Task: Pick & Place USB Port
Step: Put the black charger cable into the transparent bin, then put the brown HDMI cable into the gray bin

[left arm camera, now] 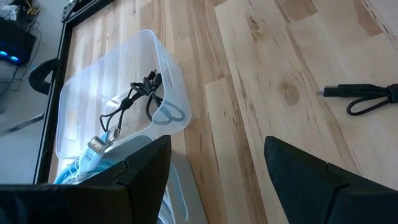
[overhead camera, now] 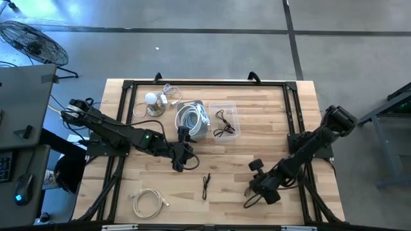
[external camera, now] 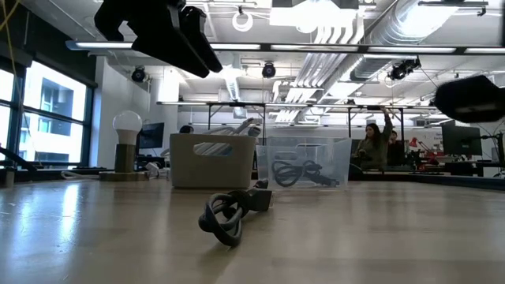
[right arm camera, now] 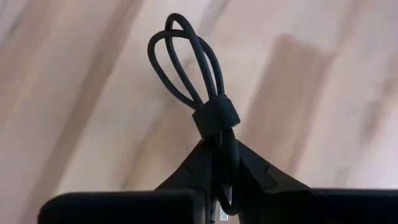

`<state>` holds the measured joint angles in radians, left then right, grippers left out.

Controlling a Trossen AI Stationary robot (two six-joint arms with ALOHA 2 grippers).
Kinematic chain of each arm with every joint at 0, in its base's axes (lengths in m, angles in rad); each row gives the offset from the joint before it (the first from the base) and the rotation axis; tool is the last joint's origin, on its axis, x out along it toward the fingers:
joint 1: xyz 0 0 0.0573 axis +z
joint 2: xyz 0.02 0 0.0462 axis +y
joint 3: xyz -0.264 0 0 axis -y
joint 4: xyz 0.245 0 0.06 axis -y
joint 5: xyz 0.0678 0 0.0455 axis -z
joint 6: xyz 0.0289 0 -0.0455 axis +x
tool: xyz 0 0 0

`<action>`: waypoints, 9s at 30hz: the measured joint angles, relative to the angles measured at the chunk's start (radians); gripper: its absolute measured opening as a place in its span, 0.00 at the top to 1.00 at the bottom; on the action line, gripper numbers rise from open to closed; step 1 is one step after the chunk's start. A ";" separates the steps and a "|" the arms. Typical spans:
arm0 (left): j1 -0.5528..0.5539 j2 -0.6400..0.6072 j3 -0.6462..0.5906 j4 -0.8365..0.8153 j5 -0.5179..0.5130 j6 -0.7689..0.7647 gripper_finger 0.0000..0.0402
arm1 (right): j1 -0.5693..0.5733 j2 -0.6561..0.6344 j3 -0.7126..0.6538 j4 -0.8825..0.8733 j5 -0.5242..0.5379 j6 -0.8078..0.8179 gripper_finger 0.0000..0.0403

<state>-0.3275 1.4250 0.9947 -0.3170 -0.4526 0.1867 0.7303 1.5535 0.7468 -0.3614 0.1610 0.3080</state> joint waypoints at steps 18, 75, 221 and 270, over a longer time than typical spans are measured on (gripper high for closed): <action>0.000 -0.271 0.002 0.088 -0.085 0.124 0.37 | -0.504 -0.276 0.078 0.127 0.295 -0.388 0.93; 0.000 -0.281 0.000 0.023 0.178 0.174 0.37 | -0.703 -0.149 0.077 0.328 0.067 -0.421 0.71; -0.628 0.030 -0.163 -0.347 0.386 -1.261 0.37 | -0.401 -0.216 0.074 0.325 0.072 -0.237 0.71; -0.628 0.169 -0.020 -0.510 -0.012 -1.182 0.92 | -0.389 -0.216 0.074 0.329 0.075 -0.237 0.71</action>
<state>-0.9558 1.5941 0.9751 -0.8268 -0.4643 -0.9953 0.3416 1.3380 0.8211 -0.0321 0.2363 0.0708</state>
